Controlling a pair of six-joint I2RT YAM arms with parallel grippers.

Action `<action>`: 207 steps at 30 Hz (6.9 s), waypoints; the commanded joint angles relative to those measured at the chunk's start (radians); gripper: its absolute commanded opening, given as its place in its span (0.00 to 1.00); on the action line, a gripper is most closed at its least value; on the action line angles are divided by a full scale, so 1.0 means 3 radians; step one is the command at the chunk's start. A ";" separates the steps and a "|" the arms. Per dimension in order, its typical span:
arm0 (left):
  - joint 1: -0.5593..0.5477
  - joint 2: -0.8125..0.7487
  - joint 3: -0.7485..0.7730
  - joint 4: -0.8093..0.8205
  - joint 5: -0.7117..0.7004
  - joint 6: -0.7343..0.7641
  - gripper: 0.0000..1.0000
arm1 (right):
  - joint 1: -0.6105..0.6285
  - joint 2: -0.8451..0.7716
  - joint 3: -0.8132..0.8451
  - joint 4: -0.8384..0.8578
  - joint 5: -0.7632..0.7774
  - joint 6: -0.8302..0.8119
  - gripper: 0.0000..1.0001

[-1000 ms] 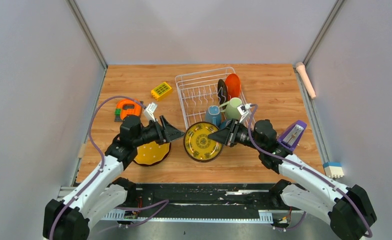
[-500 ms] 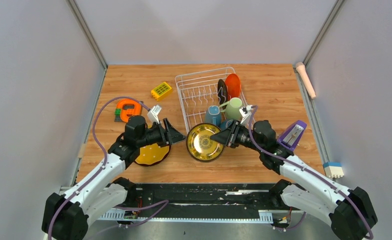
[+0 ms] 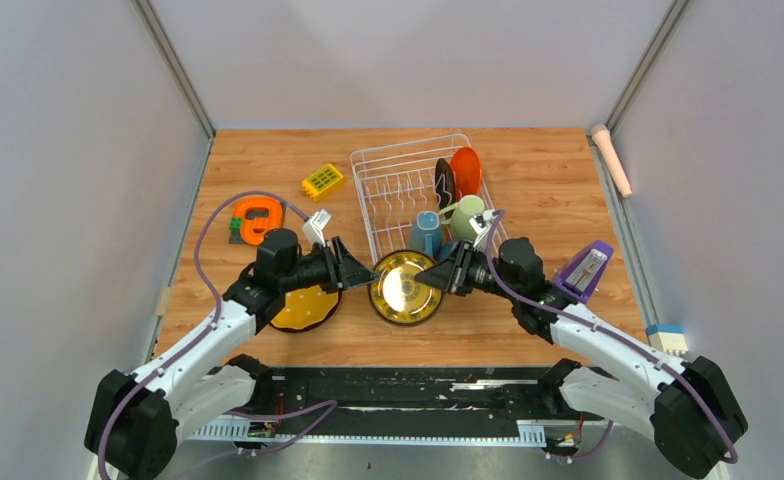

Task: Unload the mixed dishes from the dish rack
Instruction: Pick up the plate from the dish rack, then place the plate on the plate, then pick up the plate from the dish rack.

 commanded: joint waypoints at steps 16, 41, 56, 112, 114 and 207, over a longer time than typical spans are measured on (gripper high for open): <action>-0.0164 0.0204 0.0068 0.0503 0.0187 -0.0030 0.00 | 0.0045 0.0209 0.0087 0.0684 -0.0396 0.0065 0.04; -0.0162 -0.0535 0.0353 -0.1113 -0.1614 0.0023 0.00 | 0.0045 -0.0468 0.0064 -0.0493 0.1053 0.0028 1.00; -0.0157 -0.1701 0.0470 -0.3265 -0.3751 -0.1220 0.00 | 0.0040 -0.1072 -0.0163 -0.0499 0.1170 0.0018 1.00; -0.0157 -0.1211 0.0701 -0.2758 -0.3703 -0.0129 1.00 | -0.0157 0.0622 0.1690 -0.1378 0.2572 -0.1800 1.00; -0.0157 -0.1173 0.0664 -0.2728 -0.3679 -0.0073 1.00 | -0.0251 0.1013 0.2012 -0.1404 0.2486 -0.2023 1.00; -0.0157 -0.1277 0.0545 -0.2535 -0.3349 0.0114 1.00 | -0.0390 0.0697 0.2139 -0.0920 0.1876 -0.1714 0.00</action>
